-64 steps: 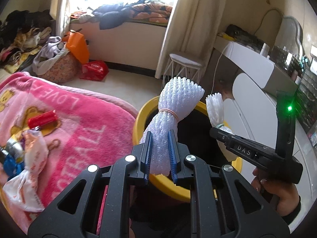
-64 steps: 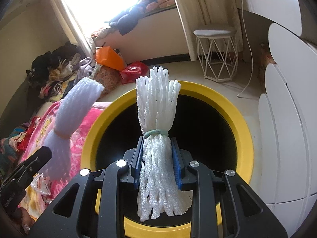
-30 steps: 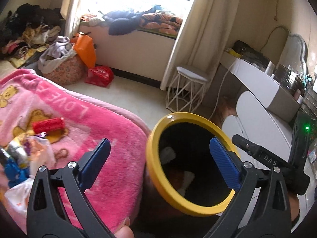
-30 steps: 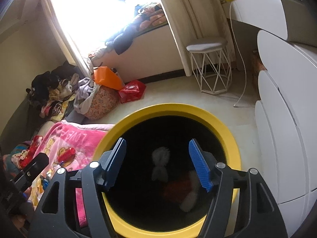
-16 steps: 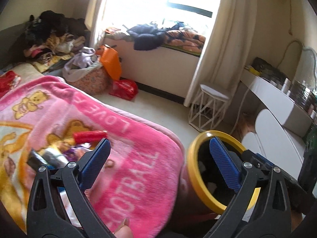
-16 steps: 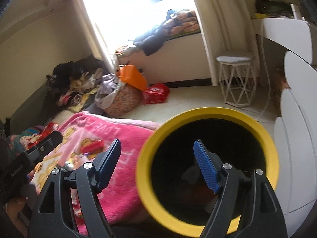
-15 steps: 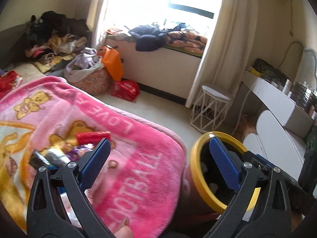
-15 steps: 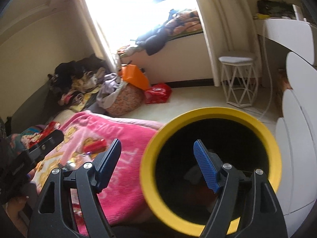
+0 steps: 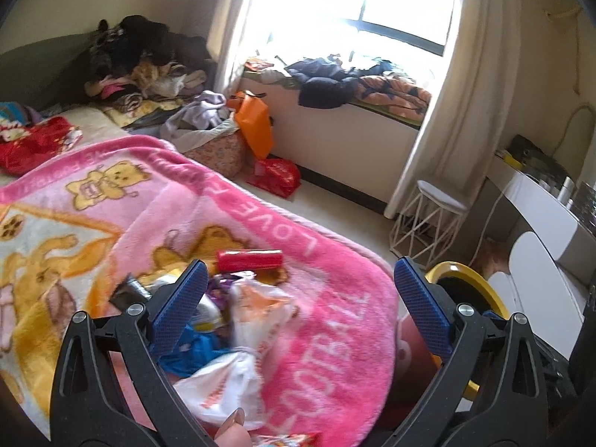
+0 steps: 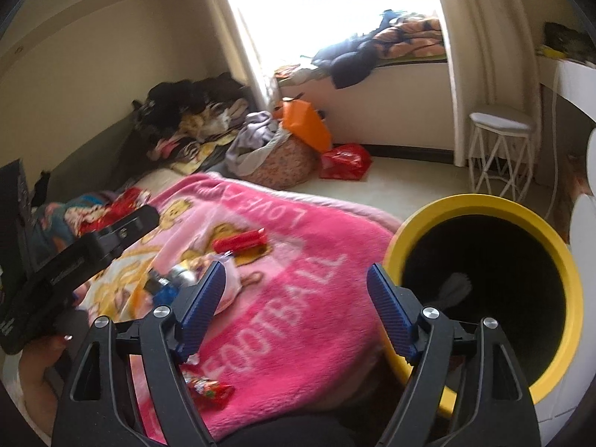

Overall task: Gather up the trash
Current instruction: 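Move both tools back over the remaining trash on the blanket, then close the right tool on the white printed bag while the left tool grasps the dark wrapper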

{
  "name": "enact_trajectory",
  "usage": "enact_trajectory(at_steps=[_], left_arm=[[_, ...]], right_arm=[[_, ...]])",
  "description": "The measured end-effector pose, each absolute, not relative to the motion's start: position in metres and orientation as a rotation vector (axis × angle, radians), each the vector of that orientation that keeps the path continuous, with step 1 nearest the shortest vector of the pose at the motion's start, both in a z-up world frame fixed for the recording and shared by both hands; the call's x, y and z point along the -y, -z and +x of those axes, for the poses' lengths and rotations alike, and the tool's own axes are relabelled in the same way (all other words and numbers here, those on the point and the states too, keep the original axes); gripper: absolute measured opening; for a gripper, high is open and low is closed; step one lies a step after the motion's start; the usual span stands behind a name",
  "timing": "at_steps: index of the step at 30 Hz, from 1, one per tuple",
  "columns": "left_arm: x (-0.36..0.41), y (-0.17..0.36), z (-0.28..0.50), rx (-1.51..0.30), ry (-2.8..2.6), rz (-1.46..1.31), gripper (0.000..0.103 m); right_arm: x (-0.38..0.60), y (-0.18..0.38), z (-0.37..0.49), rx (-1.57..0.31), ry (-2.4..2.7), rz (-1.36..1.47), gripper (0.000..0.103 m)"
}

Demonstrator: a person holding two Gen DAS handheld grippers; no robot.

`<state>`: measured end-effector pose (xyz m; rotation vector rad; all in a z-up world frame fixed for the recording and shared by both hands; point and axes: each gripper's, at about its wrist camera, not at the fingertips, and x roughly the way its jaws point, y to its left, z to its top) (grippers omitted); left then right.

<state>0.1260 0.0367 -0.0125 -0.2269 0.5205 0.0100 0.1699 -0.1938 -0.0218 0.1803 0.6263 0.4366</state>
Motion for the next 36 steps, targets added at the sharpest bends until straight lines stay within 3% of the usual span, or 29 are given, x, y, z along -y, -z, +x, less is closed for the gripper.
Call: enact_trajectory(at_steps=[20,36], left_arm=[[-0.121,0.019,0.102,-0.508,-0.175,-0.318,0.092],[-0.162,0.034,0.094,-0.529,-0.251,-0.371,0.092]], right_arm=[[0.091,0.035,0.156,-0.705,-0.617,0.042,0.076],[0.040,0.051,0.158,-0.780,-0.673,-0.014,0.082]])
